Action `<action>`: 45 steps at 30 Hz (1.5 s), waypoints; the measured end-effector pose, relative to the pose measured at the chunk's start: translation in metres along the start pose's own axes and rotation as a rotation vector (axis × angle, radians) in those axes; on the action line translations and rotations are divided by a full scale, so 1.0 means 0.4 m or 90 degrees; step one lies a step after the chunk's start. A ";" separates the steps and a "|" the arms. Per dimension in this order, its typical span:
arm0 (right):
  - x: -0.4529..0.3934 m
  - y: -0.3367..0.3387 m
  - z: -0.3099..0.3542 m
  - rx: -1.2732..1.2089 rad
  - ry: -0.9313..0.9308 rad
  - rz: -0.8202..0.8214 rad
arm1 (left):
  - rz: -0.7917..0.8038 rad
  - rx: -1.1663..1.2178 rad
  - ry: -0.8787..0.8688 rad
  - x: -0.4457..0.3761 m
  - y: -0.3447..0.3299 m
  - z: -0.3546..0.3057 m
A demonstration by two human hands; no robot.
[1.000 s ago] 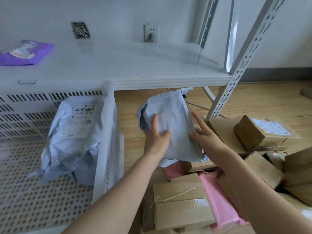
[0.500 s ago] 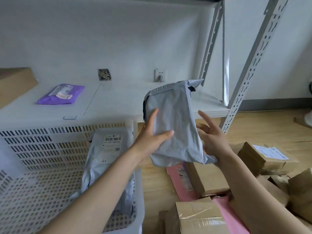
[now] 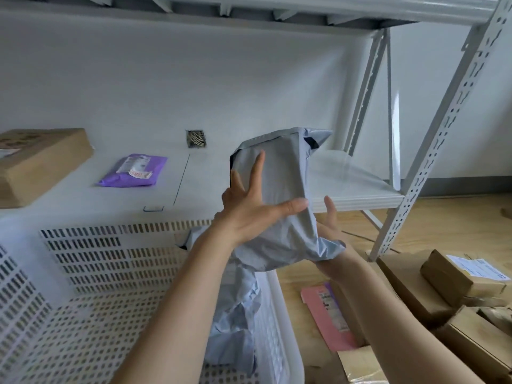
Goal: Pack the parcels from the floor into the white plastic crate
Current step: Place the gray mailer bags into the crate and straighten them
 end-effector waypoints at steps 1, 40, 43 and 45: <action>-0.008 -0.014 -0.001 0.003 0.009 0.005 | -0.003 -0.011 0.022 0.000 0.006 0.015; -0.059 -0.101 -0.037 -0.005 0.065 0.036 | 0.053 -0.083 -0.093 -0.019 0.046 0.101; -0.058 -0.116 -0.028 0.035 0.066 0.030 | 0.055 -0.092 -0.086 -0.016 0.063 0.113; -0.059 -0.139 -0.012 0.054 0.084 0.036 | 0.055 -0.096 -0.067 -0.004 0.076 0.117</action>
Point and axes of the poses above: each hand's wrist, its own x-axis away from the middle knuckle, its own y-axis out of the back of the hand, z = x × y, the point moved 10 cm from there along -x, towards the middle knuckle, and after that the axes turned 12 degrees about z, right-handed, at the moved point
